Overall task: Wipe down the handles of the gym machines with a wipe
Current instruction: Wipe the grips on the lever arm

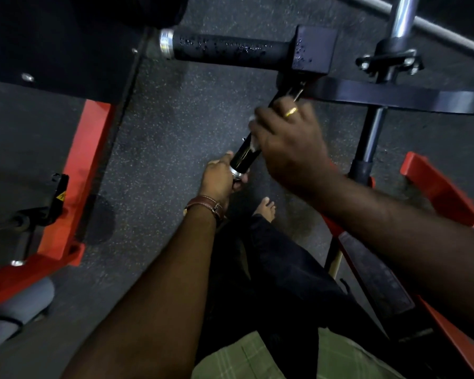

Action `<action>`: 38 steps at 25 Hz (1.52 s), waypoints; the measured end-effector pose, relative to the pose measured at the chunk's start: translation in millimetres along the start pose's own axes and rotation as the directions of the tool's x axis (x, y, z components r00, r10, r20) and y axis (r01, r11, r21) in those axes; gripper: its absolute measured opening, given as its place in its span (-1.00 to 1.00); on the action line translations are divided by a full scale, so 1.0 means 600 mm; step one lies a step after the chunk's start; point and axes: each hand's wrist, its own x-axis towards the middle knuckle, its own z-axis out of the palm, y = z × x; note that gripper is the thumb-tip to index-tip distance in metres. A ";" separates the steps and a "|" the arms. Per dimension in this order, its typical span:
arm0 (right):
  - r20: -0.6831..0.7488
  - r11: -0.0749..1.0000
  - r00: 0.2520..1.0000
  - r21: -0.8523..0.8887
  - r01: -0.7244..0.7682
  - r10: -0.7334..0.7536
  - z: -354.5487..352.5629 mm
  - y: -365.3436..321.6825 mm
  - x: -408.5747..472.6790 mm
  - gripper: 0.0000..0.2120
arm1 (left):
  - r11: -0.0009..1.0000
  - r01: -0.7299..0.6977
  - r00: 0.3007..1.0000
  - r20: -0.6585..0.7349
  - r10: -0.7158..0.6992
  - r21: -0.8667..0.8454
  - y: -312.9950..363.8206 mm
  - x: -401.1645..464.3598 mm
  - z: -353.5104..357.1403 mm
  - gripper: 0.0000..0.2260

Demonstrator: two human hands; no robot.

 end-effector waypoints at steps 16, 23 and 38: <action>-0.092 0.836 0.908 0.437 -0.333 0.409 0.060 -0.098 -0.076 -0.74 | 0.981 -0.178 0.983 -0.021 0.180 0.072 0.010 0.010 -0.009 -0.71; 0.258 0.048 0.409 0.795 -0.605 0.876 0.092 -0.169 -0.079 -0.85 | 0.951 -0.255 0.963 -0.039 0.265 0.176 0.002 0.014 -0.013 -0.66; 0.628 -0.710 0.379 0.692 0.127 0.680 0.092 -0.034 0.015 -0.76 | 0.875 -0.404 0.914 0.163 0.373 0.267 0.015 0.010 -0.040 -0.73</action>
